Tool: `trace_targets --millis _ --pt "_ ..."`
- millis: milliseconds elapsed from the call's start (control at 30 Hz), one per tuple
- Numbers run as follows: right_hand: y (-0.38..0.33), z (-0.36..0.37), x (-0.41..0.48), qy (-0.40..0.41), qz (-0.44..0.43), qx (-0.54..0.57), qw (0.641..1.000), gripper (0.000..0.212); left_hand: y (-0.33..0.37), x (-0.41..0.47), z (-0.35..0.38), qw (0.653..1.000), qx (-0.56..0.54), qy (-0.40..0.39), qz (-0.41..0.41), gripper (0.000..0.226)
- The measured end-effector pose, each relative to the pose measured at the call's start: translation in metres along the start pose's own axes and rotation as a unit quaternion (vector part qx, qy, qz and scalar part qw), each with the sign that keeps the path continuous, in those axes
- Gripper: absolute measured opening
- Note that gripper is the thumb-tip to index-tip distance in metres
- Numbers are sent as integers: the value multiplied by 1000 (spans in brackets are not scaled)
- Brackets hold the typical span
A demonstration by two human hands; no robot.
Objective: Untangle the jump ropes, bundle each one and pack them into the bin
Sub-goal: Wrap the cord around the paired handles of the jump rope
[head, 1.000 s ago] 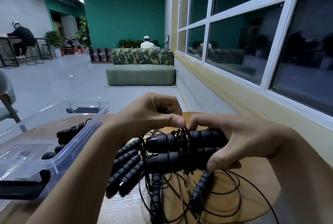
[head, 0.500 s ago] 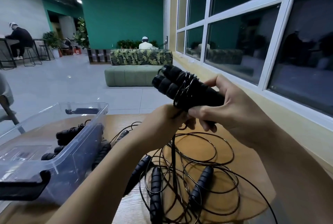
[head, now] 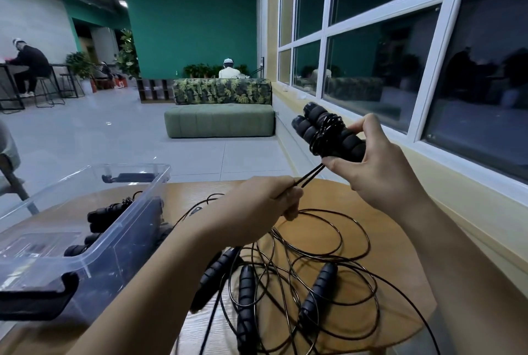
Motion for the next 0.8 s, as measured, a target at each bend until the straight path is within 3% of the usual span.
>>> trace_targets --millis 300,533,700,800 --pt "22 10 11 -74 28 -55 995 43 -19 -4 -16 999 -14 -17 -34 42" --pt "42 18 19 -87 40 -66 993 43 -29 -4 -22 999 4 -8 -37 41" --pt "42 24 14 -78 20 -136 987 43 -36 -2 -22 993 -114 16 -34 33" --pt "36 34 -1 -173 8 -235 957 46 -42 -1 -21 967 -244 62 -47 30"
Point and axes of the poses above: each hand's wrist, its own x-axis towards the middle knuckle, its own z-axis out of the palm, y = z × x, the point moved 1 cm from there along x, towards the middle knuckle, and after that the axes turned 7 degrees about z, right-handed, at the moved point
